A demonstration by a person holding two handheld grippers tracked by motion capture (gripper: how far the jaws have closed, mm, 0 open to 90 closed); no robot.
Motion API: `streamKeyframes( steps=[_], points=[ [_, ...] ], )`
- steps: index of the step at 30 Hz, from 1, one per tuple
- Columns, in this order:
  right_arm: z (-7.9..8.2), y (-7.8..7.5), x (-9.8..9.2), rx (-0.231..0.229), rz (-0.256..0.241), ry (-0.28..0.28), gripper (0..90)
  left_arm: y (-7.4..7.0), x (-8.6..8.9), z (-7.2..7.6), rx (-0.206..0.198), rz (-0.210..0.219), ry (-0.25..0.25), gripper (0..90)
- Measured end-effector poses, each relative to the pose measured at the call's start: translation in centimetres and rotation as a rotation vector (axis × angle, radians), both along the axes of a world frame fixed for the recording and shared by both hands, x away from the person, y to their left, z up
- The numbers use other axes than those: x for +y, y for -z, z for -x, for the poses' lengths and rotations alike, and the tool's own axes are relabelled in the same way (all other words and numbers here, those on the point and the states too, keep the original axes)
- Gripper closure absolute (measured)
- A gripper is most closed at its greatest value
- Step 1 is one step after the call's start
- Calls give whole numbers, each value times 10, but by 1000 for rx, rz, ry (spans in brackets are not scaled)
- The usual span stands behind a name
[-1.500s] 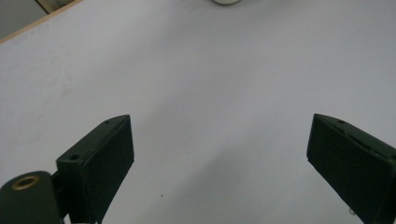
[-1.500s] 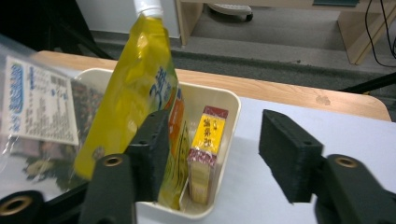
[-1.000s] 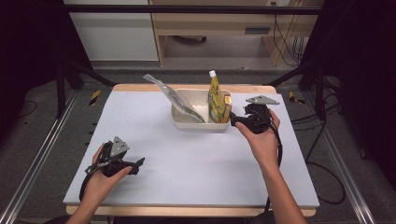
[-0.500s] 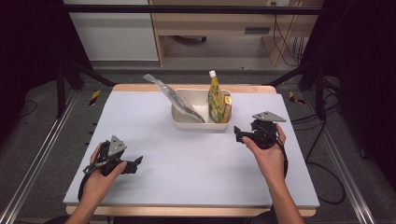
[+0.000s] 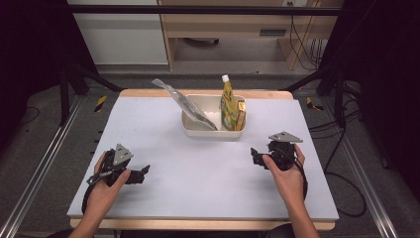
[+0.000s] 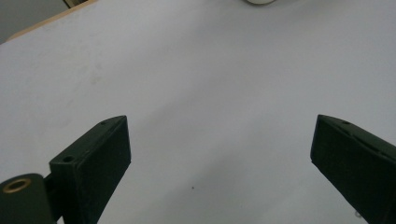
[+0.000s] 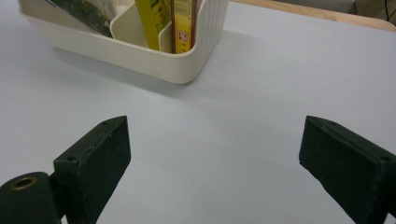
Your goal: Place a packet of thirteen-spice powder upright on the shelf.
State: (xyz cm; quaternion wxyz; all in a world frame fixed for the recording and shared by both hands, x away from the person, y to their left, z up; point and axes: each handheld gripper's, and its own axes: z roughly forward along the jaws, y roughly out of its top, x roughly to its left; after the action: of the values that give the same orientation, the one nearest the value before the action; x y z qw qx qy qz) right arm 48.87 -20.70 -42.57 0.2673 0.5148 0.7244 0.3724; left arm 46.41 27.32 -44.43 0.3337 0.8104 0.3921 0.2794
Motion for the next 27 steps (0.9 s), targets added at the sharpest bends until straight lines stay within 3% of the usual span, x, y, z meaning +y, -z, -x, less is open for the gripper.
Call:
streamKeyframes(
  steps=[4,19,23,27],
  points=[
    [1,8,-1,21,19,1,105,2,2,-1,-1,-15,-21,48],
    [4,35,-10,94,2,10,134,7,10,-5,12,-7,-63,48],
    [7,42,-12,118,35,0,134,7,16,-6,21,35,-79,49],
    [10,47,-17,86,23,-3,135,8,20,-7,37,93,-93,51]
  ],
)
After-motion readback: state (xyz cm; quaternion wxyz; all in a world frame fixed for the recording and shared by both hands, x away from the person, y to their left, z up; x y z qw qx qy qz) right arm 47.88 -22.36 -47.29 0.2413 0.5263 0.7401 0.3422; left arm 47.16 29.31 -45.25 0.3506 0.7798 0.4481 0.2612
